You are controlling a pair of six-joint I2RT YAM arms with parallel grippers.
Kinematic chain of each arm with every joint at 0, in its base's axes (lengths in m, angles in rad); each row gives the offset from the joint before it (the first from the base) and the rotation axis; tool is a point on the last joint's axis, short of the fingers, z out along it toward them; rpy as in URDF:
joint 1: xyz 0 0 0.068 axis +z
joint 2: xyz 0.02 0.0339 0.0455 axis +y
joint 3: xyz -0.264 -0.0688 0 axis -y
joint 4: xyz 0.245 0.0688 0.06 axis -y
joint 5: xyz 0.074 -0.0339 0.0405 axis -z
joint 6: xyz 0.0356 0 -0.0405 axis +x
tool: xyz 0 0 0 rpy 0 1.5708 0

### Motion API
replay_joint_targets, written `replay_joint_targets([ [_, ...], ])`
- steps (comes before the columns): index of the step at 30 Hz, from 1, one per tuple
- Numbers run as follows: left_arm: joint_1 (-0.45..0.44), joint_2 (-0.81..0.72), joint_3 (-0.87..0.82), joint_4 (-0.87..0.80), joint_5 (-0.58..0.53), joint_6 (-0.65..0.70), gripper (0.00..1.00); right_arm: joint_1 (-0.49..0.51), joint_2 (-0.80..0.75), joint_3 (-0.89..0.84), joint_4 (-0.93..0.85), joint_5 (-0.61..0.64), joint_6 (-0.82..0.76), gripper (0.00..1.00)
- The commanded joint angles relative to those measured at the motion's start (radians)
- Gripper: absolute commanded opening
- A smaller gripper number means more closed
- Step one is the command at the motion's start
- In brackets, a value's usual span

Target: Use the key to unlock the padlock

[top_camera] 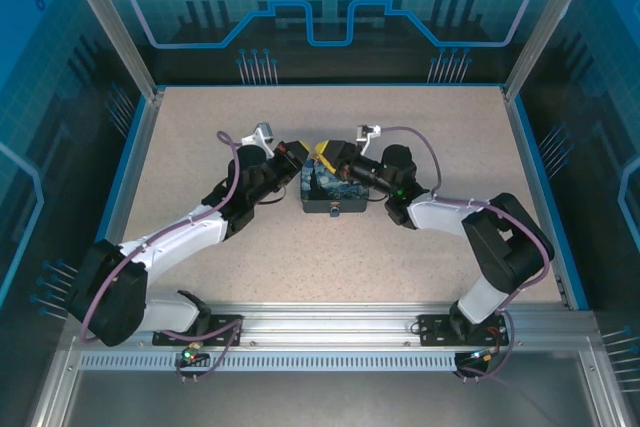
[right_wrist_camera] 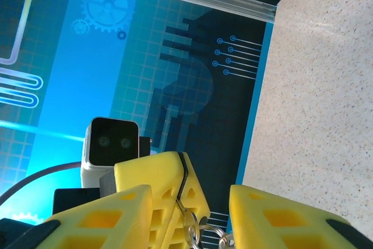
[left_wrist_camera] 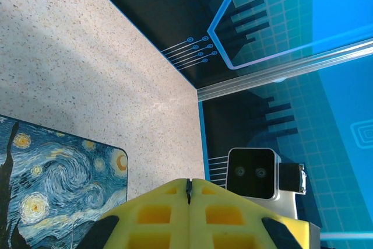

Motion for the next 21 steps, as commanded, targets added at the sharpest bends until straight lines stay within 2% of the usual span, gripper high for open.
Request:
replay_joint_targets([
  [1,-0.008,-0.023,-0.005,0.028,-0.032,-0.003,0.0,0.012,0.02,0.021,0.067,0.004,0.019,0.38],
  [8,-0.011,-0.022,-0.002,0.032,-0.048,-0.004,0.0,0.021,0.027,0.012,0.077,0.002,0.024,0.32],
  [21,-0.013,-0.025,-0.001,0.028,-0.058,0.003,0.0,0.038,0.043,0.014,0.087,-0.004,0.031,0.31],
])
